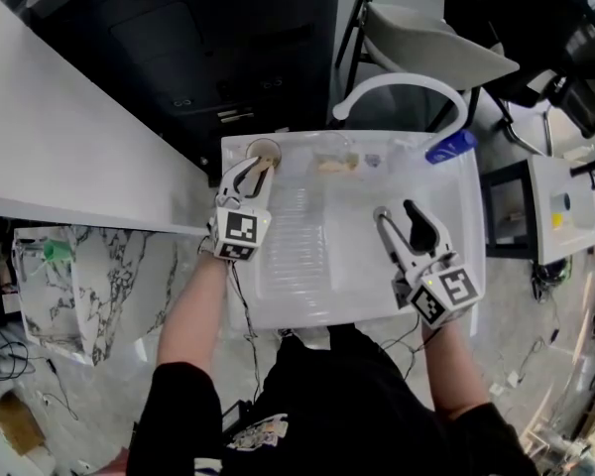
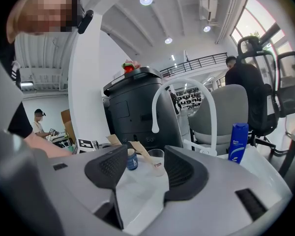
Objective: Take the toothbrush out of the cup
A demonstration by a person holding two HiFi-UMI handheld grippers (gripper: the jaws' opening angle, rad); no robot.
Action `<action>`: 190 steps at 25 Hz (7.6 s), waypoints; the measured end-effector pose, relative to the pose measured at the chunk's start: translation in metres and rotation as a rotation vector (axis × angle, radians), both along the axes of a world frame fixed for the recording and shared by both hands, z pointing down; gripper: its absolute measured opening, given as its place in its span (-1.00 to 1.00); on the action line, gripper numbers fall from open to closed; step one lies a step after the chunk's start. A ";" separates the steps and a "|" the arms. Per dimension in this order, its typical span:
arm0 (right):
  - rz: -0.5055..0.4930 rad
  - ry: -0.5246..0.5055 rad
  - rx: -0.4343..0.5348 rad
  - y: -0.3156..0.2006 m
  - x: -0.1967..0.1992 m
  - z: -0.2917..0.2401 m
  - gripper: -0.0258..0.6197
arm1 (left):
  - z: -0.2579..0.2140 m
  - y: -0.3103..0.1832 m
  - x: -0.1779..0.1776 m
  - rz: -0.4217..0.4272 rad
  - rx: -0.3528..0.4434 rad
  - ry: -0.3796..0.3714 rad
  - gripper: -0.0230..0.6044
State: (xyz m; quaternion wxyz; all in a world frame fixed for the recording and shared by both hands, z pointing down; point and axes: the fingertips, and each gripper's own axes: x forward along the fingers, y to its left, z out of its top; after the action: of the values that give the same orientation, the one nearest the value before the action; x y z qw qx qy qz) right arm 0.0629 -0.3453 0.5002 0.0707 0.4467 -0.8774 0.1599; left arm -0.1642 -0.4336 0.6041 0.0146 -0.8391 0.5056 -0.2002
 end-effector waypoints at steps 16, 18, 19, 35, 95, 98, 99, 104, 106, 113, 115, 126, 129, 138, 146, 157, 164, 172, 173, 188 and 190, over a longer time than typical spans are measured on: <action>0.007 -0.022 0.018 0.001 0.002 -0.011 -0.21 | -0.048 0.009 0.009 0.004 0.081 0.028 -0.78; 0.005 -0.026 0.025 0.002 0.002 -0.014 -0.21 | -0.059 0.013 0.009 0.001 0.096 0.037 -0.78; 0.004 -0.029 0.029 0.003 0.001 -0.016 -0.21 | -0.065 0.016 0.009 0.000 0.106 0.043 -0.78; -0.014 -0.068 0.098 0.034 -0.018 -0.048 -0.21 | -0.179 0.083 0.010 -0.034 0.213 0.170 -0.78; -0.056 -0.106 0.229 0.132 -0.076 -0.104 -0.21 | -0.211 0.282 -0.022 -0.135 0.127 0.275 -0.78; -0.072 -0.096 0.233 0.123 -0.077 -0.104 -0.21 | -0.212 0.281 -0.021 -0.145 0.129 0.283 -0.78; -0.076 -0.093 0.235 0.120 -0.077 -0.104 -0.21 | -0.212 0.281 -0.020 -0.149 0.129 0.283 -0.78; -0.099 -0.081 0.241 0.100 -0.076 -0.104 -0.20 | -0.210 0.281 -0.017 -0.169 0.121 0.283 -0.78; -0.113 -0.069 0.241 0.092 -0.076 -0.103 -0.20 | -0.209 0.281 -0.015 -0.172 0.121 0.280 -0.78; -0.160 -0.046 0.231 0.061 -0.075 -0.090 -0.20 | -0.207 0.280 -0.010 -0.211 0.124 0.280 -0.78; -0.177 -0.045 0.220 0.051 -0.075 -0.085 -0.19 | -0.207 0.279 -0.009 -0.225 0.126 0.283 -0.78; -0.265 -0.001 0.173 0.007 -0.073 -0.047 -0.18 | -0.199 0.277 0.008 -0.290 0.113 0.267 -0.78; -0.294 0.021 0.164 -0.003 -0.074 -0.036 -0.17 | -0.196 0.277 0.011 -0.310 0.111 0.262 -0.78; -0.368 0.091 0.096 -0.035 -0.074 0.014 -0.17 | -0.187 0.275 0.023 -0.377 0.094 0.267 -0.78; -0.424 0.166 0.047 -0.063 -0.084 0.062 -0.17 | -0.176 0.275 0.030 -0.434 0.076 0.267 -0.78; -0.514 0.313 0.026 -0.094 -0.106 0.114 -0.23 | -0.165 0.270 0.032 -0.480 0.041 0.266 -0.78; -0.520 0.348 0.035 -0.102 -0.111 0.121 -0.42 | -0.161 0.268 0.027 -0.486 0.033 0.259 -0.78; -0.504 0.374 0.085 -0.103 -0.112 0.114 -0.80 | -0.162 0.269 0.024 -0.480 0.031 0.265 -0.78; -0.499 0.375 0.090 -0.103 -0.111 0.112 -0.81 | -0.162 0.270 0.024 -0.479 0.032 0.267 -0.78; -0.423 0.316 0.173 -0.087 -0.107 0.049 -0.83 | -0.173 0.274 0.016 -0.421 0.052 0.291 -0.78; -0.411 0.306 0.180 -0.081 -0.105 0.037 -0.83 | -0.176 0.274 0.014 -0.411 0.057 0.296 -0.78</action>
State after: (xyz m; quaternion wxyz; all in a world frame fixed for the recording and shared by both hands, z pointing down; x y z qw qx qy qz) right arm -0.0421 -0.4266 0.5370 0.1933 0.2827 -0.9395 -0.0059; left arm -0.1502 -0.1599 0.4278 -0.0771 -0.7383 0.6674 -0.0596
